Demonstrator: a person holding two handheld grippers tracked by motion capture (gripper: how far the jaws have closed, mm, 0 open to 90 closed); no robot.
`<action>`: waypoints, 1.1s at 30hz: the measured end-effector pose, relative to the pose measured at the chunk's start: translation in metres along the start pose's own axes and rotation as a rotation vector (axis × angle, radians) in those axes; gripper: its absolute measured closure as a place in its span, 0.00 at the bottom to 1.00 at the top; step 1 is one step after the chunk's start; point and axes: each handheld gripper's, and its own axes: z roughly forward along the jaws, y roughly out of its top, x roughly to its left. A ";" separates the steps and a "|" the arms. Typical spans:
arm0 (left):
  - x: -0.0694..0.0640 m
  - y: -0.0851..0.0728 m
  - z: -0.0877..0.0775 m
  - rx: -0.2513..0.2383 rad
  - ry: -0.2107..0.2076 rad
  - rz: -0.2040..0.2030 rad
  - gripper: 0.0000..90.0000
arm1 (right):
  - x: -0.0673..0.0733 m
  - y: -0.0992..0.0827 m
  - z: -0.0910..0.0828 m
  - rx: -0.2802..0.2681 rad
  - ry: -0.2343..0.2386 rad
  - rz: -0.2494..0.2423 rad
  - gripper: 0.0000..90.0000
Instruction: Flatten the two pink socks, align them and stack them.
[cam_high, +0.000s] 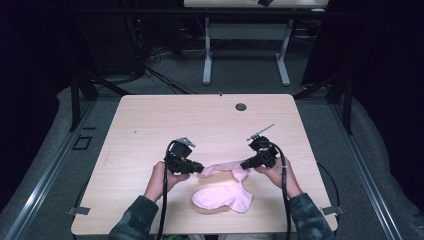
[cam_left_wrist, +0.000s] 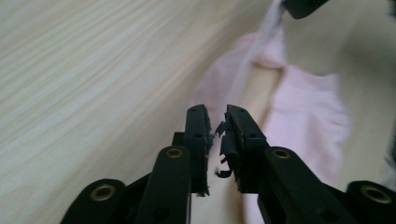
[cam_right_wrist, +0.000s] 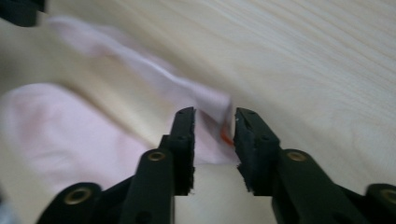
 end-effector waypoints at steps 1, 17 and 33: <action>0.006 0.000 0.007 0.011 0.010 -0.030 0.79 | -0.006 0.003 0.010 0.025 -0.044 0.004 0.68; -0.021 -0.043 -0.024 -0.156 0.032 0.057 0.40 | -0.010 -0.026 0.007 -0.188 -0.059 0.005 0.61; -0.030 -0.032 0.013 -0.112 0.044 0.106 0.97 | -0.005 -0.035 0.033 -0.180 -0.068 -0.068 1.00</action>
